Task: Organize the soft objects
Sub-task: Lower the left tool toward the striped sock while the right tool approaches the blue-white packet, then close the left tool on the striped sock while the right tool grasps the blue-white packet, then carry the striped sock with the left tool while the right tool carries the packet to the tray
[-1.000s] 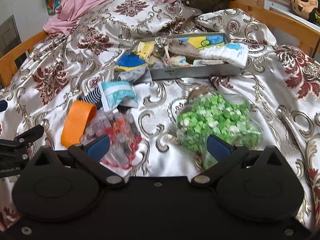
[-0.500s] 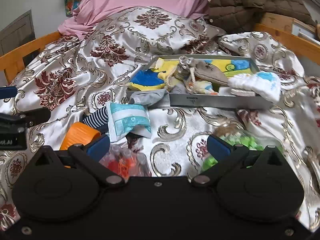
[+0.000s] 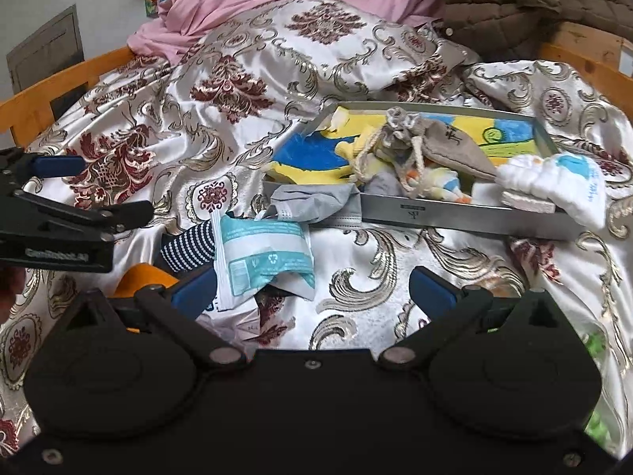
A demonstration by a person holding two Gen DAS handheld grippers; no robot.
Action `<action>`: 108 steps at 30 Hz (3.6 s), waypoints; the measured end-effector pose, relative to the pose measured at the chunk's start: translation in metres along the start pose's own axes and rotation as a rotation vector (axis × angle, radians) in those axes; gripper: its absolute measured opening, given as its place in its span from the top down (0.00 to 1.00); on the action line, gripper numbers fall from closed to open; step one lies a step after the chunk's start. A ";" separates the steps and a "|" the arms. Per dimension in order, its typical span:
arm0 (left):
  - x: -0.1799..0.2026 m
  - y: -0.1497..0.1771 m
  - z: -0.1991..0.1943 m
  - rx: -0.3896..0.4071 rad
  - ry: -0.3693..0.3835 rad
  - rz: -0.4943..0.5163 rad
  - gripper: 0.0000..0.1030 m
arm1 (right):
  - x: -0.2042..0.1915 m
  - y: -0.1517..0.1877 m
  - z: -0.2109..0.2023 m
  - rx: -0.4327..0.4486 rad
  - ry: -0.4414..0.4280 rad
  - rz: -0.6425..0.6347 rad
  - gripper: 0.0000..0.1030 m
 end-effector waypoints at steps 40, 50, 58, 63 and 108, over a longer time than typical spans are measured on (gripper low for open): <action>0.001 -0.007 0.081 -0.243 0.391 -0.008 0.79 | -0.028 -0.041 0.081 -0.157 -0.131 -0.057 0.44; -0.003 -0.008 0.075 -0.263 0.367 -0.096 0.99 | -0.032 -0.038 0.080 -0.170 -0.170 -0.050 0.71; -0.010 -0.015 0.046 -0.213 0.339 -0.153 0.99 | -0.030 -0.040 0.062 -0.164 -0.184 -0.063 0.75; -0.011 -0.016 0.022 -0.168 0.304 -0.153 0.99 | -0.024 -0.045 0.035 -0.132 -0.199 -0.056 0.75; 0.088 -0.202 -0.001 0.209 0.185 -0.110 0.99 | 0.177 -0.108 -0.017 0.289 -0.085 0.384 0.74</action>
Point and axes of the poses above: each gripper's, at about its wrist camera, not at the fingertips, and z roughly the way its jaws point, x to its right, y to its underside, the point moved 4 cm from there along z, roughly the way its jaws point, and after that the axes turned 14 degrees about -x, right-handed, at the moved point
